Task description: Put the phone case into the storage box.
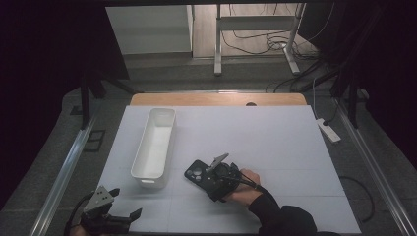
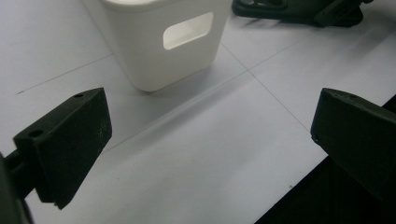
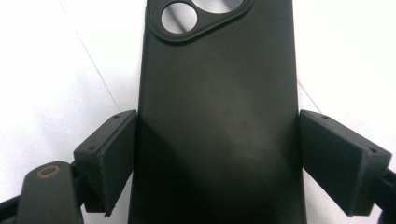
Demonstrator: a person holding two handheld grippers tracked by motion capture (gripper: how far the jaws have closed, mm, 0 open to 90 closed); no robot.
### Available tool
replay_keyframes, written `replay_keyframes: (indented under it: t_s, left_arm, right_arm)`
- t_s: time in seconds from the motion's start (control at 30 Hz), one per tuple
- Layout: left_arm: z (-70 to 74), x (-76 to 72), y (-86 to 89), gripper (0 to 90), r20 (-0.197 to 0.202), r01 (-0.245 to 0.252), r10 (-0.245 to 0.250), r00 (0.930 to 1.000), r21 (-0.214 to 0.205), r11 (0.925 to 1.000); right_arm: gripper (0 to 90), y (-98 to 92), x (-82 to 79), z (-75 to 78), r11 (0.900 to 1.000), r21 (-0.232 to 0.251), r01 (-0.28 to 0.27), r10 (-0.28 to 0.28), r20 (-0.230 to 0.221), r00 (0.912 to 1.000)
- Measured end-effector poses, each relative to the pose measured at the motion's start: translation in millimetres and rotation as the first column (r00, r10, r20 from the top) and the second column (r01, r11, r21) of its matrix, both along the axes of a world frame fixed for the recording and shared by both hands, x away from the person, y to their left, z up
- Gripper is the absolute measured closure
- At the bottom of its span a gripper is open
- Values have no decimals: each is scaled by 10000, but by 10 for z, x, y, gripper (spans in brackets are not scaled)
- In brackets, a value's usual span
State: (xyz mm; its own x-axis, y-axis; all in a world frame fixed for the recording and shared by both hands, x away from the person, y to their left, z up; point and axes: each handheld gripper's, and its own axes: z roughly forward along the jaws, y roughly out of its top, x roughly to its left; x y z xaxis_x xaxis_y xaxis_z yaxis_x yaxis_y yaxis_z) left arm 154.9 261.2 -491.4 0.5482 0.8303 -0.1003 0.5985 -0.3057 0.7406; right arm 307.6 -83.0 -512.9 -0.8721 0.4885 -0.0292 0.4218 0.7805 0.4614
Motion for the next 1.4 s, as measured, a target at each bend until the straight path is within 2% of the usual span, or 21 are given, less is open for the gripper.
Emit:
replay_keyframes:
  t_s: [0.2, 0.43, 0.7, 0.97, 1.23, 1.4]
  left_arm:
    - [3, 12, -2, 0, -106, 175, -177, 9998, -116, 9998]
    - [59, 17, -48, 0, 91, 420, -418, 9991, -294, 9987]
    - [142, 35, -56, 0, 375, 561, -532, 9979, -821, 9950]
    - [293, 80, -147, 0, 856, 1068, -997, 9913, -821, 9909]
    - [427, 182, -238, 0, 834, 1501, -1430, 9862, -857, 9850]
    - [456, 271, -303, 0, 896, 1696, -1623, 9827, -810, 9822]
  right_arm:
    - [157, -53, 1, 57, 9994, 341, -89, 90, -32, 10000]
    - [157, -152, 2, 147, 9963, 810, -272, 276, -35, 9996]
    - [157, -273, -13, 241, 9922, 1168, -434, 434, 20, 9991]
    - [157, -431, -43, 350, 9847, 1668, -496, 484, 113, 9988]
    - [157, -550, -78, 425, 9779, 2022, -530, 517, 117, 9986]
    - [157, -624, -102, 462, 9730, 2248, -533, 526, 89, 9986]
